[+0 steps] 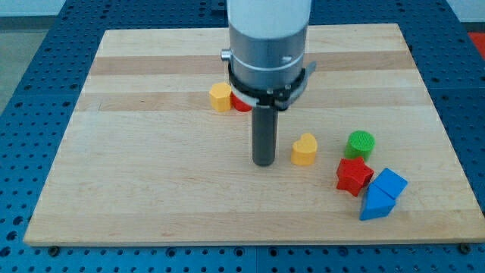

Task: Push the yellow heart towards the green star

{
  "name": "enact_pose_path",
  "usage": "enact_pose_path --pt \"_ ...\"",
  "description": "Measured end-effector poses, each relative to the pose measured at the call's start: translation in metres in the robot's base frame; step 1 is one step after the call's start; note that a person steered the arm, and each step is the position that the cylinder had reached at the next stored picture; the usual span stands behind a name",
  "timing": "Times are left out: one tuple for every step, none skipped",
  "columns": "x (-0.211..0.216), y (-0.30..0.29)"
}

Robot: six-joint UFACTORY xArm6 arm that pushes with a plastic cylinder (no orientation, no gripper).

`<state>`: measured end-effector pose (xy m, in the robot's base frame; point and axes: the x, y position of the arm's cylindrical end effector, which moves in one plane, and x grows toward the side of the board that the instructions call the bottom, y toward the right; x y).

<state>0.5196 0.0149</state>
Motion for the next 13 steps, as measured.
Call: enact_pose_path --pt "0.018 0.022" --pt "0.013 0.049" --pt "0.001 0.052" --pt "-0.007 0.059" --pt "-0.007 0.086" --pt "-0.018 0.093" --pt "-0.026 0.092" --pt "-0.006 0.089" --pt "0.002 0.068" --pt "-0.009 0.057" --pt "-0.02 0.056" --pt "-0.024 0.059" --pt "-0.029 0.065"
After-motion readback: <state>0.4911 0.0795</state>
